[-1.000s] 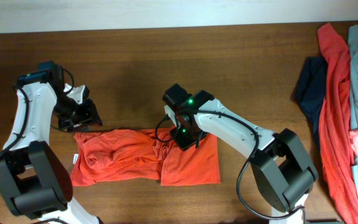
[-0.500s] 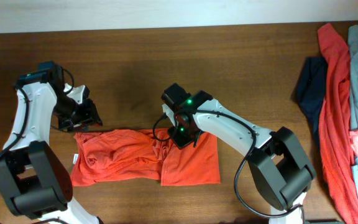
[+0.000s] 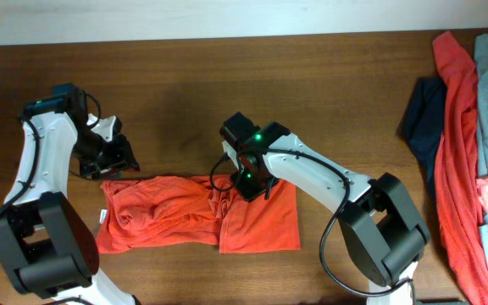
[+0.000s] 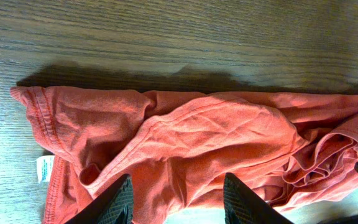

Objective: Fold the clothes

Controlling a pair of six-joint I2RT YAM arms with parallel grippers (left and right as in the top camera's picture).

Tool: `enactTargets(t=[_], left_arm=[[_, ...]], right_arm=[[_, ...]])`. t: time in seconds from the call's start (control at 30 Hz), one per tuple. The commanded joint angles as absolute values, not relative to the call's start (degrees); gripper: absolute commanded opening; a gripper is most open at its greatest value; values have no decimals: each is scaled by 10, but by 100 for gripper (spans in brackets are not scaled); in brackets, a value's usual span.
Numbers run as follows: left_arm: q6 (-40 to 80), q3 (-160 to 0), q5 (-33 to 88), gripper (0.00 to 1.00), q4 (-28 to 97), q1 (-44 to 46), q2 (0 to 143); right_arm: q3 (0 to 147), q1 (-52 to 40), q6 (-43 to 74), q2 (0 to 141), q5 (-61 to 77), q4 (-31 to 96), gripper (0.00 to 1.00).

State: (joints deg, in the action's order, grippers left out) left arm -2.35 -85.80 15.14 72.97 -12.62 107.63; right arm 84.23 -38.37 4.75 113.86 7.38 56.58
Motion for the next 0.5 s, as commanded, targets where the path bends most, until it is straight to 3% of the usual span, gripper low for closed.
enactTargets(t=[0.0, 0.47], left_arm=[[-22, -865, 152, 47, 729, -128, 1070], [-22, -865, 152, 47, 728, -128, 1070]], right_arm=[[843, -389, 49, 1145, 68, 566, 47], [793, -390, 47, 1147, 68, 511, 47]])
